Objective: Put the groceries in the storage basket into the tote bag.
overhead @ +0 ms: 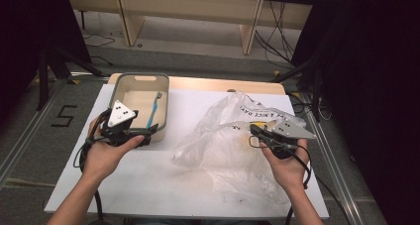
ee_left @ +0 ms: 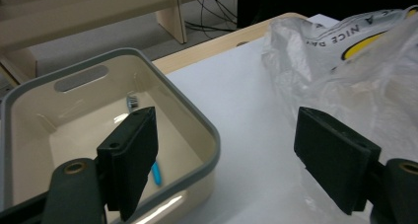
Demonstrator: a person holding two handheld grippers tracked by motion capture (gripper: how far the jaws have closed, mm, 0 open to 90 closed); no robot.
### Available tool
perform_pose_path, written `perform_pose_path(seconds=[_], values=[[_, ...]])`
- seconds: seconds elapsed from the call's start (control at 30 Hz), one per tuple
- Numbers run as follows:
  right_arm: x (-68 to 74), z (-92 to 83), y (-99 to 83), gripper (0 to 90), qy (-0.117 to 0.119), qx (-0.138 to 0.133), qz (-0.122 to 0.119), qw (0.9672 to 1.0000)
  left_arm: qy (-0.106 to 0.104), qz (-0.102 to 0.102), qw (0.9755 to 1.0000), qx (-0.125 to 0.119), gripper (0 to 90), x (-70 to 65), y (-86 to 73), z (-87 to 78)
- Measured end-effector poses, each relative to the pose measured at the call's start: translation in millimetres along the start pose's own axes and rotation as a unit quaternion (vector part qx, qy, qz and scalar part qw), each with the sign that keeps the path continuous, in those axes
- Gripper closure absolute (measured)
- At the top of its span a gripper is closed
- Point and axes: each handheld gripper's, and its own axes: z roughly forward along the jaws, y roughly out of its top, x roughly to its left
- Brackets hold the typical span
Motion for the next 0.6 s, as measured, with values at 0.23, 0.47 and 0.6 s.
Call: perform_pose_path(seconds=[0.23, 0.47, 0.6], values=[[0.1, -1.1, 0.2, 90.0, 0.001, 0.001, -0.001, 1.0000, 0.015, -0.008, 0.9996, 0.021, 24.2, 16.6, 8.8, 18.7], [0.2, -0.3, 0.0, 90.0, 0.001, 0.002, 0.000, 1.0000, 0.025, -0.025, 0.9987, 0.036, 24.6, 31.0, 11.0, 36.1], [0.0, -0.5, 0.0, 90.0, 0.002, 0.003, 0.000, 1.0000, 0.033, -0.031, 0.9978, 0.048, 24.8, 39.2, 12.2, 45.9]])
